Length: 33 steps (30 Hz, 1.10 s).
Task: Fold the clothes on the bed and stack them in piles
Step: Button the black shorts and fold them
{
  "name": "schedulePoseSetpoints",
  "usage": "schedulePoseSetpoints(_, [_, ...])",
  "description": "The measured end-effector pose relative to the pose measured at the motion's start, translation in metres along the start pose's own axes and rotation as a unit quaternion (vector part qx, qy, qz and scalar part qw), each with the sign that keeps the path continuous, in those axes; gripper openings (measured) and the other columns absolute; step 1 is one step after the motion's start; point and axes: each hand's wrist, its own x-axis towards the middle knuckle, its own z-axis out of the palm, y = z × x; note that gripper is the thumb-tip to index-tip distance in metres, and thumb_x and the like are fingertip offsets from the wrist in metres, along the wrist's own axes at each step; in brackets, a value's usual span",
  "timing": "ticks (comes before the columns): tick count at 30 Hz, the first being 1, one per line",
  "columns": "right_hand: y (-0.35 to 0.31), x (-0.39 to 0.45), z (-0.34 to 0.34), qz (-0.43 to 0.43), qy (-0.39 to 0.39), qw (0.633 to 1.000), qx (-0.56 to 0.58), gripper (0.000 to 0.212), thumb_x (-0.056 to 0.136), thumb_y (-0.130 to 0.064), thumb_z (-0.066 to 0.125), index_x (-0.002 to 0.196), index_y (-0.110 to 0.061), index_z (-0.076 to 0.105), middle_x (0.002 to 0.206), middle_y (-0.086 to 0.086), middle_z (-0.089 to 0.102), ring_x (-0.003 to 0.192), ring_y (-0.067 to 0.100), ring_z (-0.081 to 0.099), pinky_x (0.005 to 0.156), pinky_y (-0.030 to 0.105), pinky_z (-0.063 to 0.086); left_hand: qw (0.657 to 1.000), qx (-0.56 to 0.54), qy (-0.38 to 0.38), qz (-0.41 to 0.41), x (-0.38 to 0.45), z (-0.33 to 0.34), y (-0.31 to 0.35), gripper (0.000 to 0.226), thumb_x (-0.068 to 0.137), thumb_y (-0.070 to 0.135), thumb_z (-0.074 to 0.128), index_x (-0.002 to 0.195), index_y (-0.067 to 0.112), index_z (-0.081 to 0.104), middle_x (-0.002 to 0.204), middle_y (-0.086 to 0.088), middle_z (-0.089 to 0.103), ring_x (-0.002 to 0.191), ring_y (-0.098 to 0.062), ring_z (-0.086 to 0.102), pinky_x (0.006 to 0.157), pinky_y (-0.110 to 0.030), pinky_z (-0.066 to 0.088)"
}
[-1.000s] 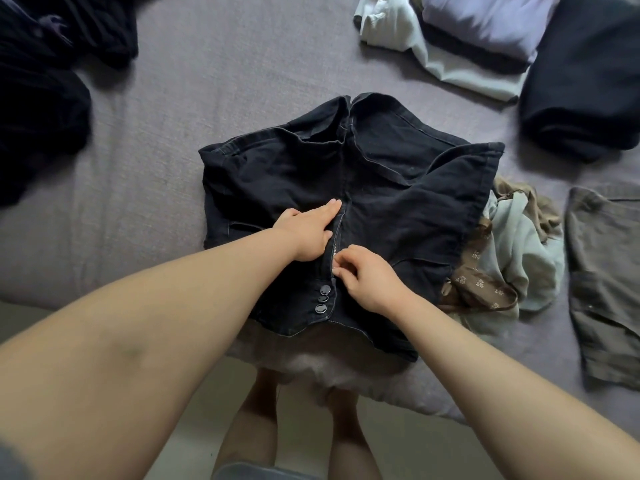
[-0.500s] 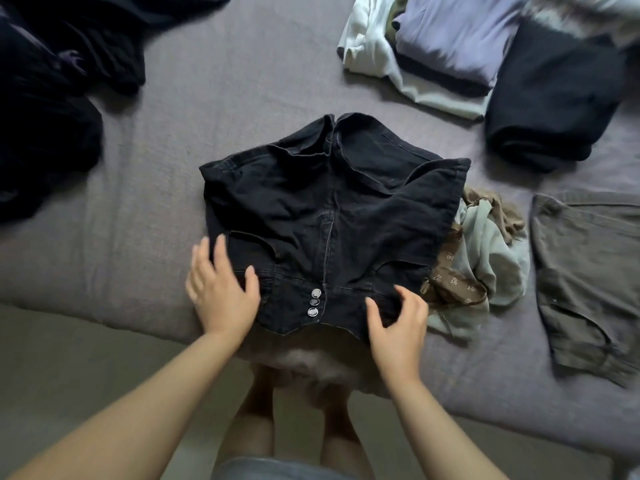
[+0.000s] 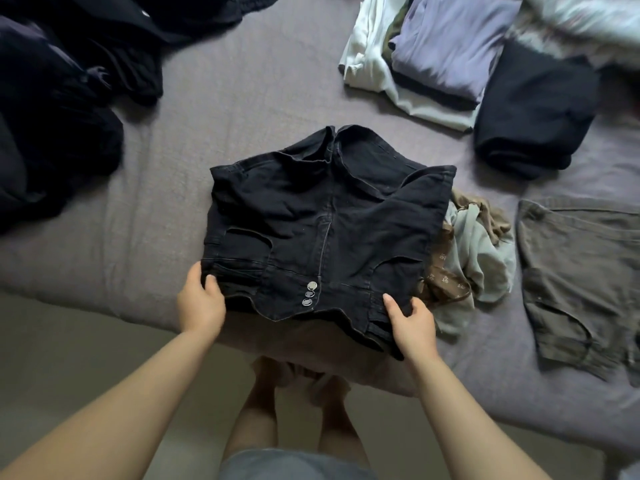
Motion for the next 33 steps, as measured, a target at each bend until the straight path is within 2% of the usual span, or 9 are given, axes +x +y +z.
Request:
schedulePoseSetpoints(3, [0.009,-0.021,0.010,0.049,-0.007,0.999,-0.003,0.048,0.090,-0.040,0.062,0.119,-0.002,0.059,0.117,0.010,0.065,0.110,0.027,0.059,0.089,0.029,0.044,0.998,0.057,0.031,-0.026,0.004,-0.011,-0.006,0.035,0.100,0.023,0.042,0.133,0.018,0.051,0.117,-0.021,0.063,0.106,-0.043,0.056,0.087,-0.045,0.043])
schedulePoseSetpoints(6, [0.011,-0.035,0.032,0.123,-0.137,0.976,-0.113,0.056,0.087,-0.052,0.060,0.115,-0.003,0.062,0.109,0.012,0.068,0.101,0.029,0.064,0.085,0.034,0.051,0.998,0.025,0.049,-0.035,0.024,-0.025,-0.008,0.028,0.097,0.027,0.049,0.118,0.013,0.060,0.113,-0.014,0.066,0.103,-0.038,0.058,0.082,-0.039,0.042])
schedulePoseSetpoints(10, [-0.058,-0.029,0.040,0.063,-0.399,0.829,-0.387,0.047,0.094,-0.049,0.053,0.067,-0.010,0.061,0.052,-0.001,0.063,0.048,0.012,0.060,0.045,0.017,0.043,0.997,-0.047,0.059,0.000,0.083,-0.055,-0.005,0.017,0.089,0.020,0.064,0.102,0.009,0.067,0.104,-0.018,0.064,0.095,-0.034,0.061,0.082,-0.034,0.044])
schedulePoseSetpoints(12, [-0.109,-0.005,0.054,-0.080,-0.362,0.845,-0.386,0.044,0.094,-0.046,0.054,0.069,-0.012,0.065,0.062,0.001,0.066,0.064,0.018,0.065,0.055,0.020,0.047,0.995,0.009,0.042,0.085,0.111,-0.071,0.006,0.016,0.087,0.013,0.065,0.101,0.006,0.070,0.100,-0.020,0.060,0.090,-0.029,0.056,0.080,-0.029,0.040])
schedulePoseSetpoints(14, [-0.157,0.025,0.075,-0.255,-0.180,0.896,-0.317,0.033,0.089,-0.048,0.060,0.087,-0.015,0.066,0.084,0.001,0.066,0.088,0.021,0.064,0.074,0.027,0.048,0.980,0.059,0.011,0.191,0.134,-0.081,0.025,0.019,0.087,0.006,0.065,0.105,0.004,0.070,0.096,-0.015,0.054,0.088,-0.025,0.051,0.080,-0.026,0.036])
schedulePoseSetpoints(16, [-0.204,0.051,0.097,-0.374,-0.043,0.870,-0.318,0.049,0.083,-0.054,0.064,0.116,-0.018,0.060,0.116,0.004,0.060,0.114,0.024,0.053,0.094,0.035,0.043,0.950,0.104,-0.002,0.293,0.152,-0.085,0.044,0.023,0.086,0.006,0.067,0.108,0.007,0.071,0.093,-0.012,0.051,0.088,-0.031,0.054,0.079,-0.034,0.041])
schedulePoseSetpoints(20, [-0.254,0.100,0.125,-0.259,-0.095,0.836,-0.475,0.105,0.068,-0.067,0.071,0.149,-0.021,0.022,0.148,0.009,0.037,0.138,0.028,0.032,0.114,0.047,0.023,0.924,0.107,-0.040,0.365,0.178,-0.078,0.050,0.028,0.087,0.006,0.066,0.113,0.013,0.071,0.088,-0.004,0.046,0.081,-0.026,0.051,0.075,-0.033,0.041])
schedulePoseSetpoints(25, [-0.213,0.107,0.130,-0.212,-0.039,0.852,-0.476,0.038,0.092,-0.039,0.056,0.122,-0.016,0.053,0.123,0.012,0.061,0.114,0.031,0.056,0.089,0.037,0.040,0.948,0.062,-0.058,0.306,0.188,-0.074,0.047,0.033,0.089,0.004,0.062,0.121,0.011,0.066,0.090,-0.008,0.041,0.084,-0.016,0.043,0.076,-0.014,0.028])
schedulePoseSetpoints(33, [-0.162,0.102,0.022,-0.112,-0.051,0.949,-0.290,0.032,0.086,-0.045,0.066,0.090,-0.013,0.066,0.089,0.013,0.066,0.089,0.028,0.063,0.069,0.033,0.039,0.932,0.048,-0.094,0.347,0.219,-0.032,0.175,0.021,0.081,0.013,0.073,0.102,0.010,0.072,0.099,-0.014,0.055,0.093,-0.023,0.054,0.082,-0.024,0.038])
